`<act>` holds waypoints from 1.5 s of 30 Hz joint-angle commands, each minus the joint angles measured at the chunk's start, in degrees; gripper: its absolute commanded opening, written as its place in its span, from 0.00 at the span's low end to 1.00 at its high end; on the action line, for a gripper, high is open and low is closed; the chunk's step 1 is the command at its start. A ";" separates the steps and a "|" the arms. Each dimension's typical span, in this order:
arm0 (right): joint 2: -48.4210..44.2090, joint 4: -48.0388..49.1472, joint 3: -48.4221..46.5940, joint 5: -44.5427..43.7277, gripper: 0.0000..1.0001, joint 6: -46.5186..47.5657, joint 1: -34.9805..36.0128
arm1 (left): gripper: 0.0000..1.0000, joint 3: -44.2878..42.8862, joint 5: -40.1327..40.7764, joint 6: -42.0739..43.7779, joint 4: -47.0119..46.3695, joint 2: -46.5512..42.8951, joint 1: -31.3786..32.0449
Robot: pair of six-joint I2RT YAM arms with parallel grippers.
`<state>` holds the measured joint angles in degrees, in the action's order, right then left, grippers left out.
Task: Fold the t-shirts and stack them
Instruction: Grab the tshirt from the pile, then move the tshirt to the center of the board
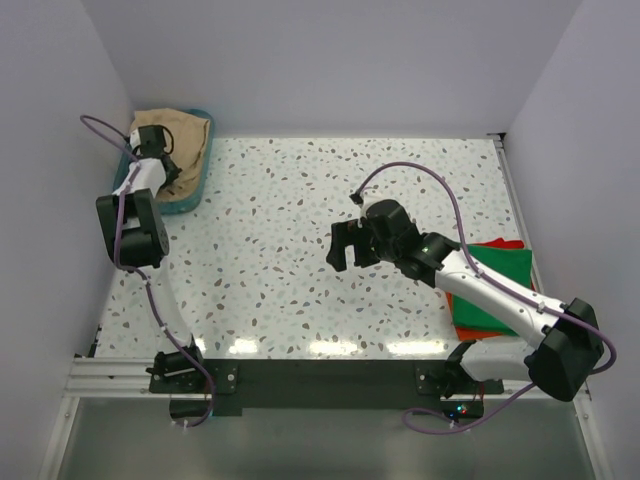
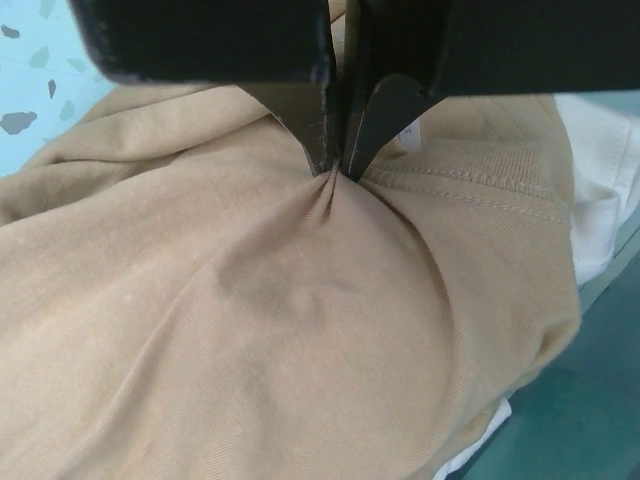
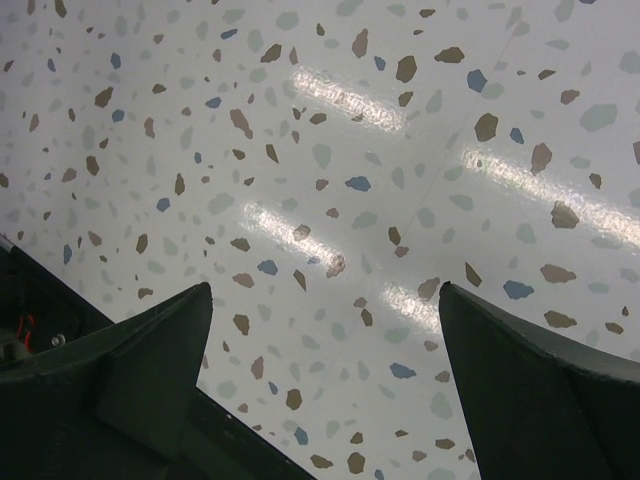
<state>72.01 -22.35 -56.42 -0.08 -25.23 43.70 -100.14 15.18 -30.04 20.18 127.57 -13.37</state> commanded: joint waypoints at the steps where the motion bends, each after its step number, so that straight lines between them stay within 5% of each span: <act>1: 0.41 2.75 0.09 1.48 0.99 0.89 -0.11 | 0.00 -3.57 -0.59 2.09 -0.85 -4.43 -0.08; 26: 4.11 2.05 -4.04 -2.73 0.99 2.56 -0.20 | 0.00 -8.66 -14.12 1.92 -6.65 -29.56 1.58; 38: 3.05 1.26 -9.14 -6.08 0.99 3.09 -0.28 | 0.00 -18.51 -17.46 4.46 -5.24 -39.84 12.92; 45: -0.11 1.61 -8.97 -6.07 0.99 1.51 -0.28 | 0.00 -13.78 -19.92 5.52 -5.77 -47.49 23.01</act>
<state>75.26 -21.93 -63.44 -5.02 -23.14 43.55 -115.24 -2.68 -26.04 18.26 84.07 6.83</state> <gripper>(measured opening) 0.986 0.050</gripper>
